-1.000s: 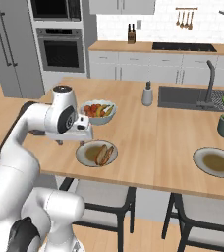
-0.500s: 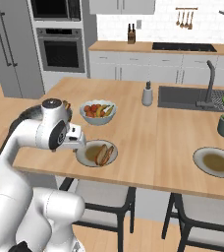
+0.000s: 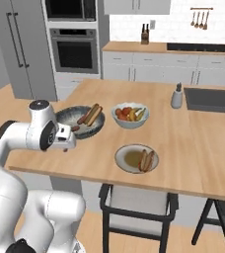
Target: Place one bun and one sausage from the bowl on each plate.
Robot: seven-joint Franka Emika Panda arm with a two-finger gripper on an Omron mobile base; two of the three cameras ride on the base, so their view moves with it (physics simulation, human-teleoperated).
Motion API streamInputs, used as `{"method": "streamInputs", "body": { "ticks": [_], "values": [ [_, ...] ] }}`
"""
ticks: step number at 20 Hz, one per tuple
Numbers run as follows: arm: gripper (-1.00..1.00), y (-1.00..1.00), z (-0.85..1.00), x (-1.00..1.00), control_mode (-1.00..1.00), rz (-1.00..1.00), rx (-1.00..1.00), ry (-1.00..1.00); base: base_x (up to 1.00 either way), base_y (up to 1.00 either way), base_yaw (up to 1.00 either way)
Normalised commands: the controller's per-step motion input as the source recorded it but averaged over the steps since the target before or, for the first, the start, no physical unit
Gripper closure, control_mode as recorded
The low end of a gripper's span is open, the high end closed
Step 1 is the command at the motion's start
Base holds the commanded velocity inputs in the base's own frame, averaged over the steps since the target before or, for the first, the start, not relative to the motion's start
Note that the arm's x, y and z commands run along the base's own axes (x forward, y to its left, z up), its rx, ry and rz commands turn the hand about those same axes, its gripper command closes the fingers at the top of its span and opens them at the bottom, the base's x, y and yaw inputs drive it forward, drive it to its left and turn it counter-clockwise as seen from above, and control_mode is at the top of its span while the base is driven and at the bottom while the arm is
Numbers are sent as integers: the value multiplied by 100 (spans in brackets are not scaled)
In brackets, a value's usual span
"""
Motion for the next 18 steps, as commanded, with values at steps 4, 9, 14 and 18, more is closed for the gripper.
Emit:
{"method": "streamInputs", "body": {
  "ticks": [4, 9, 14, 18],
  "values": [
    [-100, 0, 0, 0, 100, 0, 0, 0, 26, 57, -7],
    [-100, 0, 0, 0, 100, 0, 0, 0, 49, -2, 0],
    [-100, 0, 0, 0, 100, 0, 0, 0, 68, 8, -5],
    [-100, 0, 0, 0, 100, 0, 0, 0, 70, 47, -18]
  ]
}}
